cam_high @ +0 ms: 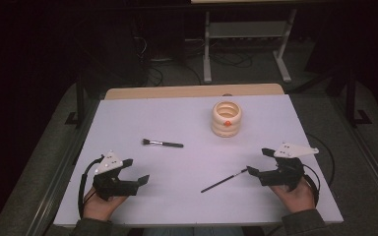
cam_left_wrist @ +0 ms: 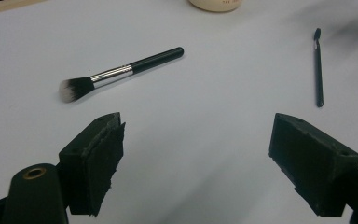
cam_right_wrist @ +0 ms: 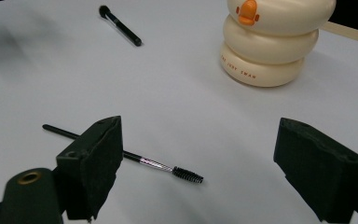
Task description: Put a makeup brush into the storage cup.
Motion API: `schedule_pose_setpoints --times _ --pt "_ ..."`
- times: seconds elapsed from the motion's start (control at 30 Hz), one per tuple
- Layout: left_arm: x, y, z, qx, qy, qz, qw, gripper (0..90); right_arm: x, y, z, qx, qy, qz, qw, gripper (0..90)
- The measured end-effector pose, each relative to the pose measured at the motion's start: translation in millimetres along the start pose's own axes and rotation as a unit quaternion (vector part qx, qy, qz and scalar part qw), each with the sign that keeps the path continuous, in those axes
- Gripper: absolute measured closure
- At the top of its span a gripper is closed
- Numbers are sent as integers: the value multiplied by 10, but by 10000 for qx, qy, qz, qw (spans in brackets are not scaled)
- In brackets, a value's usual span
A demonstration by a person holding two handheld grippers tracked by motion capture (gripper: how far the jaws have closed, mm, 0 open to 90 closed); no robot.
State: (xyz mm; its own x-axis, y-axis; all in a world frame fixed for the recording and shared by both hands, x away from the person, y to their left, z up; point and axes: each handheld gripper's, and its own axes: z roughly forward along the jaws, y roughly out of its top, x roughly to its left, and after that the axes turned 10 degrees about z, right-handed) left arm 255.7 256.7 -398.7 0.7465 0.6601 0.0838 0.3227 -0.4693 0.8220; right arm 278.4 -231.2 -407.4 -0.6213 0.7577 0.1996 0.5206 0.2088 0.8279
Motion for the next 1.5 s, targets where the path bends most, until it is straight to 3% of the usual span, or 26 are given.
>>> schedule_pose_setpoints --times 0.73,1.23,1.5 --pt "-1 -33 -32 2 19 -32 10000 171 26 41 70 2 40 -78 10000 146" --pt "10 -54 -73 4 75 -36 10000 173 140 139 196 217 161 -197 9994 145" --pt "-1 -62 -106 -35 123 -114 9999 173 231 320 270 457 343 -343 9978 146"
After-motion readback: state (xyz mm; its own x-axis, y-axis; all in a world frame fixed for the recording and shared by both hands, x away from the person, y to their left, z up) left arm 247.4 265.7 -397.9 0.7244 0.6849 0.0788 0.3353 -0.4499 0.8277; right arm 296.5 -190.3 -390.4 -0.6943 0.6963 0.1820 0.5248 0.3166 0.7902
